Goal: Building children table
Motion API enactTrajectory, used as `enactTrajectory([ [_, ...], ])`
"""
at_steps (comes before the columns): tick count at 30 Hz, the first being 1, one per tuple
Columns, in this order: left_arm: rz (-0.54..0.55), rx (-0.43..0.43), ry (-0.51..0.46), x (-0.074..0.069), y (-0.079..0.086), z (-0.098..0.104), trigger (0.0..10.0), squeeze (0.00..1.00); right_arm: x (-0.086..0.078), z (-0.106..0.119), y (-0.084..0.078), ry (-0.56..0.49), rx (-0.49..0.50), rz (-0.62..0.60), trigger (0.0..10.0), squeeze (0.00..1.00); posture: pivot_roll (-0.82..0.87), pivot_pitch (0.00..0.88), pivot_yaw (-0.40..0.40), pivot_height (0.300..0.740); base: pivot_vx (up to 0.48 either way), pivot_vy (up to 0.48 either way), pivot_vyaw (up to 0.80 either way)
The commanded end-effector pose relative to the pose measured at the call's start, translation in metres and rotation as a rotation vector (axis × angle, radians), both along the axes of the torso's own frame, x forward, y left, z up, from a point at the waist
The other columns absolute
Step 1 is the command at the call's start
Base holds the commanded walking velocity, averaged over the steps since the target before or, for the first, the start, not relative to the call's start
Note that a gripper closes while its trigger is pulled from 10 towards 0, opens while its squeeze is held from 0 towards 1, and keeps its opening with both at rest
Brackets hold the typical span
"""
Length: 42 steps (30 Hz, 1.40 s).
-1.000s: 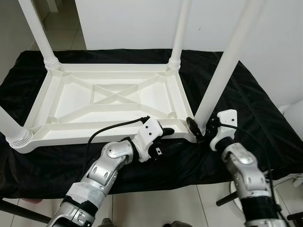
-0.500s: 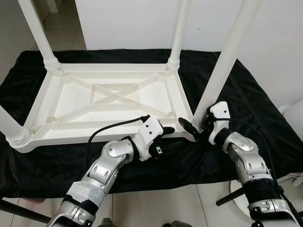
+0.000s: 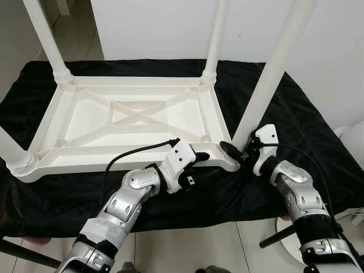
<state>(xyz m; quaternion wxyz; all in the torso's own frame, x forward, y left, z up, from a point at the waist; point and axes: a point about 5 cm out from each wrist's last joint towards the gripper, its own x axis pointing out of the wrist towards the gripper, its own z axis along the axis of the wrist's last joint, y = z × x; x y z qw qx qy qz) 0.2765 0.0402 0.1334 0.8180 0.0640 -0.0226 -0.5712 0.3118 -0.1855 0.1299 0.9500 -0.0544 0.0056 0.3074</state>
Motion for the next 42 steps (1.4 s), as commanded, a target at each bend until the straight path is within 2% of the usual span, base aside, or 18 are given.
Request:
enactTrajectory([
  [1,-0.032,0.006,-0.006,0.001,-0.002,0.002,10.0,0.00,-0.004,-0.008,0.001,0.039,0.026,-0.016,10.0,0.00,0.00,0.000,-0.028,0.740,0.000,0.000,0.00],
  [6,-0.035,0.008,-0.007,0.001,-0.002,0.002,10.0,0.00,-0.002,-0.007,0.002,0.046,0.036,-0.063,10.0,0.00,0.01,0.000,-0.031,0.740,0.000,0.000,0.00],
  [7,-0.033,0.009,-0.007,0.001,-0.001,0.002,10.0,0.00,0.001,-0.006,0.004,0.050,0.027,-0.160,10.0,0.00,0.01,0.000,-0.031,0.740,0.000,0.000,0.00],
  [8,-0.033,0.009,-0.007,0.001,-0.001,0.002,10.0,0.00,0.001,-0.006,0.004,0.050,0.027,-0.160,10.0,0.00,0.01,0.000,-0.031,0.740,0.000,0.000,0.00],
  [12,-0.029,0.009,-0.006,-0.001,0.000,0.001,10.0,0.00,0.004,-0.006,0.014,0.059,0.044,-0.345,10.0,0.00,0.01,0.000,-0.035,0.740,0.000,0.000,0.00],
  [15,-0.028,0.010,-0.005,-0.001,0.000,0.001,10.0,0.00,0.004,-0.007,0.018,0.069,0.060,-0.394,10.0,0.00,0.00,0.000,-0.036,0.740,0.000,0.000,0.00],
  [17,-0.024,0.012,-0.004,0.000,-0.001,0.000,10.0,0.00,0.003,-0.010,0.026,0.080,0.113,-0.495,10.0,0.00,0.00,0.000,-0.038,0.740,0.000,0.000,0.00],
  [21,-0.023,0.011,-0.005,0.000,-0.001,0.000,10.0,0.00,0.002,-0.011,0.027,0.080,0.114,-0.510,10.0,0.00,0.00,0.000,-0.038,0.740,0.000,0.000,0.00],
  [22,-0.022,0.008,-0.007,0.001,-0.002,0.000,10.0,0.00,-0.001,-0.016,0.033,0.091,0.135,-0.651,10.0,0.00,0.00,0.000,-0.043,0.740,0.000,0.000,0.00],
  [24,-0.022,0.008,-0.007,0.001,-0.002,0.000,10.0,0.00,-0.001,-0.016,0.033,0.091,0.135,-0.651,10.0,0.00,0.00,0.000,-0.043,0.740,0.000,0.000,0.00],
  [26,-0.019,0.007,-0.009,0.002,-0.003,0.000,10.0,0.00,-0.005,-0.017,0.041,0.092,0.167,-0.739,10.0,0.00,0.00,0.000,-0.049,0.740,0.000,0.000,0.00],
  [27,-0.019,0.007,-0.009,0.002,-0.003,0.000,10.0,0.00,-0.005,-0.017,0.041,0.092,0.167,-0.739,10.0,0.00,0.00,0.000,-0.049,0.740,0.000,0.000,0.00],
  [30,-0.009,0.005,-0.012,0.004,-0.001,0.000,10.0,0.00,-0.012,-0.015,0.058,0.076,0.198,-0.737,10.0,0.00,0.00,0.000,-0.063,0.740,0.000,0.000,0.00],
  [32,-0.005,0.005,-0.012,0.004,-0.001,0.000,10.0,0.00,-0.014,-0.014,0.060,0.070,0.195,-0.725,10.0,0.00,0.00,0.000,-0.065,0.740,0.000,0.000,0.00],
  [34,-0.001,0.005,-0.013,0.005,-0.001,0.000,10.0,0.00,-0.015,-0.014,0.061,0.064,0.193,-0.709,10.0,0.00,0.00,0.000,-0.066,0.740,0.000,0.000,0.00],
  [37,0.004,-0.005,-0.018,0.006,-0.004,0.002,10.0,0.00,-0.020,-0.016,0.052,0.058,0.174,-0.723,10.0,0.00,-0.01,0.000,-0.075,0.740,0.000,0.000,0.00],
  [38,0.004,-0.006,-0.020,0.007,-0.004,0.002,10.0,0.00,-0.020,-0.015,0.052,0.055,0.189,-0.716,10.0,1.00,-0.01,0.000,-0.074,0.740,0.000,0.000,0.00],
  [42,0.005,-0.007,-0.021,0.008,-0.004,0.002,10.0,0.00,-0.021,-0.014,0.052,0.051,0.192,-0.711,10.0,1.00,-0.01,0.000,-0.074,0.740,0.000,0.000,0.00],
])
